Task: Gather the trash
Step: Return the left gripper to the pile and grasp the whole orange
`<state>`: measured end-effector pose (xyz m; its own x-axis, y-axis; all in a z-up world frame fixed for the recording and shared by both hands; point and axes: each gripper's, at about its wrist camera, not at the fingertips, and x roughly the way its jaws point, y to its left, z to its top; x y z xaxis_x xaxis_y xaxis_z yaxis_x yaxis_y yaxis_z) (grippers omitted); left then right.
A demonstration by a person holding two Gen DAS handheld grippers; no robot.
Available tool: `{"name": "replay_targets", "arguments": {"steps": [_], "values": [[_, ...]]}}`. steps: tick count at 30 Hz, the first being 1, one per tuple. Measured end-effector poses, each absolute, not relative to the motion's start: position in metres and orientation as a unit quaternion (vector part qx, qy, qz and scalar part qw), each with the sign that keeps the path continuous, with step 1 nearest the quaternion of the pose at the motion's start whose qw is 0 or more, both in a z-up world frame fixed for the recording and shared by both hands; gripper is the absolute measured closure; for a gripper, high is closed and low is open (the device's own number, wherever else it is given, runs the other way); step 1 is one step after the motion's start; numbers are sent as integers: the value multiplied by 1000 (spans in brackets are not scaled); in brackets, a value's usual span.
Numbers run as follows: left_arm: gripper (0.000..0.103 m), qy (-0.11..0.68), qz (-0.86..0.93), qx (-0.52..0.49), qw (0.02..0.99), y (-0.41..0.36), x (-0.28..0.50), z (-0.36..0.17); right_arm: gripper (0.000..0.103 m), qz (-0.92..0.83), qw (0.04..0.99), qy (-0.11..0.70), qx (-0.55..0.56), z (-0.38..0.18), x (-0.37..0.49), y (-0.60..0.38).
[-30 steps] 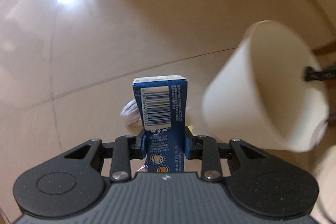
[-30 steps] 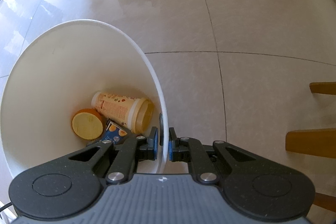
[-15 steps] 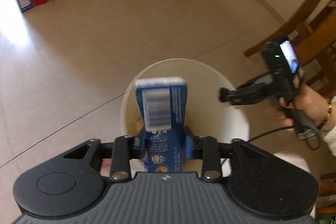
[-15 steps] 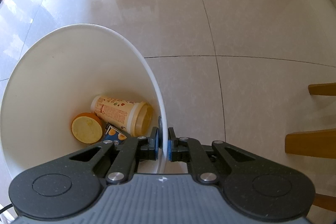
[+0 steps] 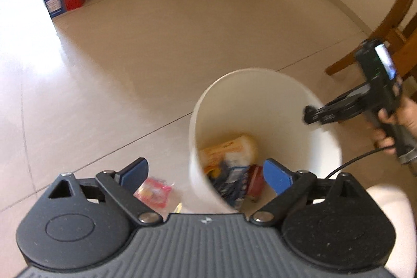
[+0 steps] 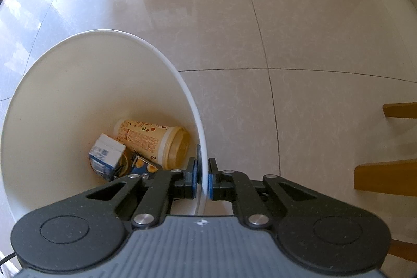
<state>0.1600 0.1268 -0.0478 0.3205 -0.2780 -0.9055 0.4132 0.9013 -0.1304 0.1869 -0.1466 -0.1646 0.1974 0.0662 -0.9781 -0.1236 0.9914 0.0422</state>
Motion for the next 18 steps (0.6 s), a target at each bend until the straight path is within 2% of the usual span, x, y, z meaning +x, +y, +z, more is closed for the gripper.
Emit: {"name": "replay_targets", "arguments": {"steps": [5,18], "values": [[7,560,-171,39,809,172,145,-83,93,64,774,630,-20,-165,187,-148],[7,638,-43,-25,768,238,75,-239,93,66,772,632,-23,-166,186,-147]]}}
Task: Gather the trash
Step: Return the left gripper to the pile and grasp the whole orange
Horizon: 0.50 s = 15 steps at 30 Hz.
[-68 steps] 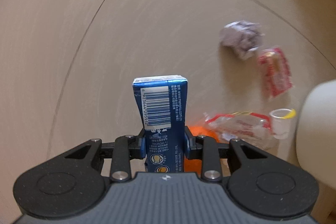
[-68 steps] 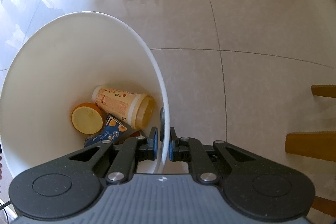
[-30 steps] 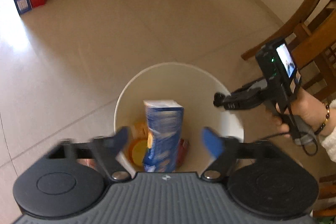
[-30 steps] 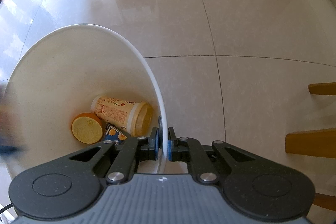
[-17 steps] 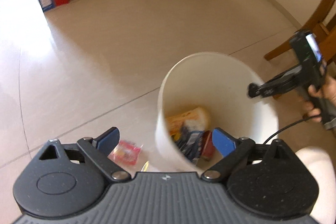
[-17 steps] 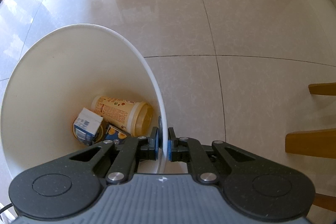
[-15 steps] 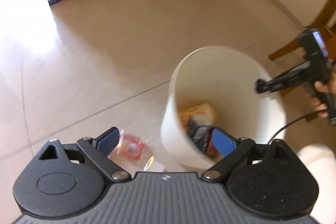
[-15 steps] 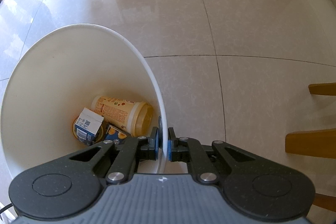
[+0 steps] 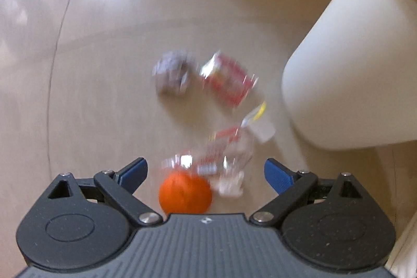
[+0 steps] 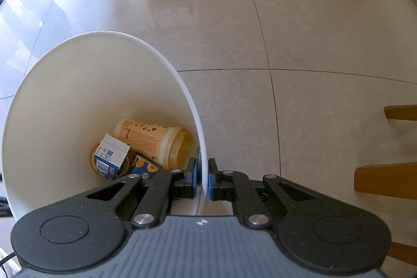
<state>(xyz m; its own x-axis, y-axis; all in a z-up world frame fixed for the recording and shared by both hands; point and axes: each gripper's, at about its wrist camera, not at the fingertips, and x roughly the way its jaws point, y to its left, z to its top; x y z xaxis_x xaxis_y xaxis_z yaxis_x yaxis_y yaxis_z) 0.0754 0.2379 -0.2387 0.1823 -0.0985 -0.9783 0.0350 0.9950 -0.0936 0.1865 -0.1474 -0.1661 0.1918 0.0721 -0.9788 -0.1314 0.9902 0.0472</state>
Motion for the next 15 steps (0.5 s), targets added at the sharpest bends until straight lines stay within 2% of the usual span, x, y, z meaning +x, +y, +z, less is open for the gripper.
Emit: {"name": "replay_targets", "arguments": {"steps": [4,10,15], "values": [[7,657,-19,-47,753,244,60,-273,94,66,771,633,-25,-167,187,-146],[7,676,-47,51,733,225,46,-308,94,66,771,633,-22,-166,187,-146],[8,677,-60,76,730,229,39,-328,93,66,772,632,-23,-166,186,-147]]}}
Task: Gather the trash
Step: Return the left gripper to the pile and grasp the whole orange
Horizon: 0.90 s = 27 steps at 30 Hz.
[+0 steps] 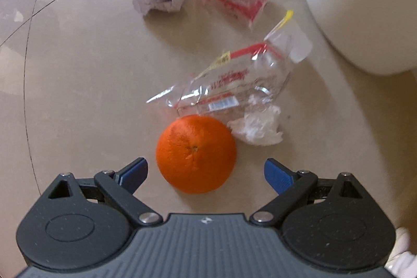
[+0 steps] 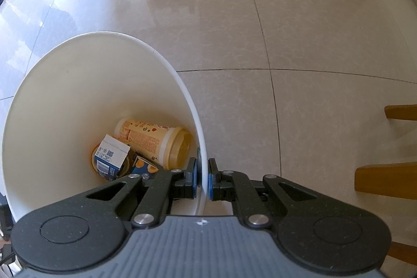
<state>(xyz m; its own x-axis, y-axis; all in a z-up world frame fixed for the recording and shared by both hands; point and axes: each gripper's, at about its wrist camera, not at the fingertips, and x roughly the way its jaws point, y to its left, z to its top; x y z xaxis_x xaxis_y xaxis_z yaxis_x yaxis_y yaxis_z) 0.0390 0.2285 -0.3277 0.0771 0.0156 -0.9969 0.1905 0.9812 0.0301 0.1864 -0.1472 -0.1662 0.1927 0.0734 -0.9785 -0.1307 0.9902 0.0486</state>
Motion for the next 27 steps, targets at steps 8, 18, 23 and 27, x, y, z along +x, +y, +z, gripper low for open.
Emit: {"name": "replay_targets", "arguments": {"steps": [8,18,23,27], "values": [[24,656,-68,50,750,241,36,-338,93,66,772,632,-22,-166,187,-148],[37,666,-70,80,738,235,39,-340,93,64,773,631,-26,-166,186,-146],[41,680,-76,87,724,234,46,-324,93,65,773,631,-27,-166,186,-145],[41,682,-101,95,718,233,52,-299,93,65,773,630,-27,-166,185,-144]]}}
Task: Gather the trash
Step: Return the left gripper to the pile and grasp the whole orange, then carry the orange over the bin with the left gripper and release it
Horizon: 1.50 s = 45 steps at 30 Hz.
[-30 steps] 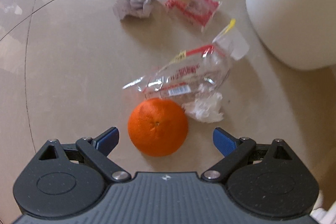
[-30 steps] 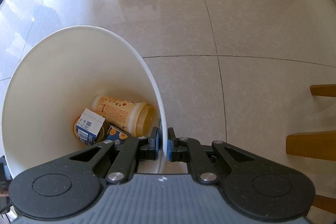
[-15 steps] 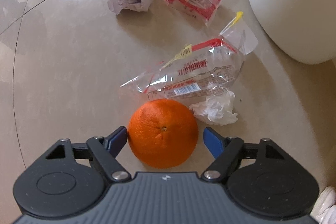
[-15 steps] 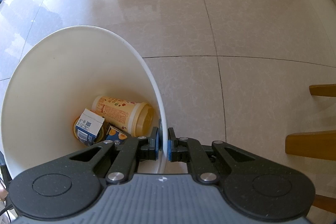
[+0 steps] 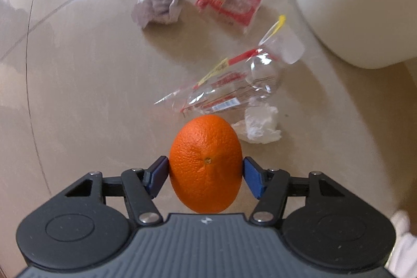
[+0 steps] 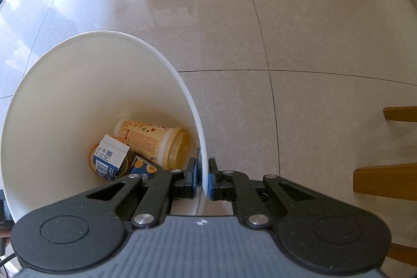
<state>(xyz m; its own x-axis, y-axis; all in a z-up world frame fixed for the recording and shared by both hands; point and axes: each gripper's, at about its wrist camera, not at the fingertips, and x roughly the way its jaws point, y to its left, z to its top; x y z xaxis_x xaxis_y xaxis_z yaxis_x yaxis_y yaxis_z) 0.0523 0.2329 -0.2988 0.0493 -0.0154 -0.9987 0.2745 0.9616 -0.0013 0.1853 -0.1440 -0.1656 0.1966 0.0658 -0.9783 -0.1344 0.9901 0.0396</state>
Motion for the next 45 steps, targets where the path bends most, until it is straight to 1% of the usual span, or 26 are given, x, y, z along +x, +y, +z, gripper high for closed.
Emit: {"name": "replay_targets", "arguments": {"steps": [6,12,20,26,30,33,34,35,45], "values": [[41,677,-132,126,713,228,67,-253,93,64,773,631,-30,-166,185,-142],[41,672,-160,161,705,213,90,-193,93,64,774,630,-28,-166,184,-142],[41,603,-239,137,749,169,126,-92,93,65,772,631,-28,-166,185,-143],[41,552,-288,126,772,121,155,-40,93,64,771,632,-29,-166,186,-142],[40,541,-313,130,770,87,165,-32,93,64,772,632,-27,-166,186,-142],[25,537,-321,130,769,70,166,-35,93,64,771,632,-27,-166,186,-143],[17,536,-320,128,771,67,166,-36,93,64,771,633,-27,-166,186,-143],[13,533,-319,127,773,66,169,-38,93,64,771,633,-26,-166,186,-143],[13,536,-288,110,786,81,171,-36,93,66,771,632,-24,-166,186,-146]]}}
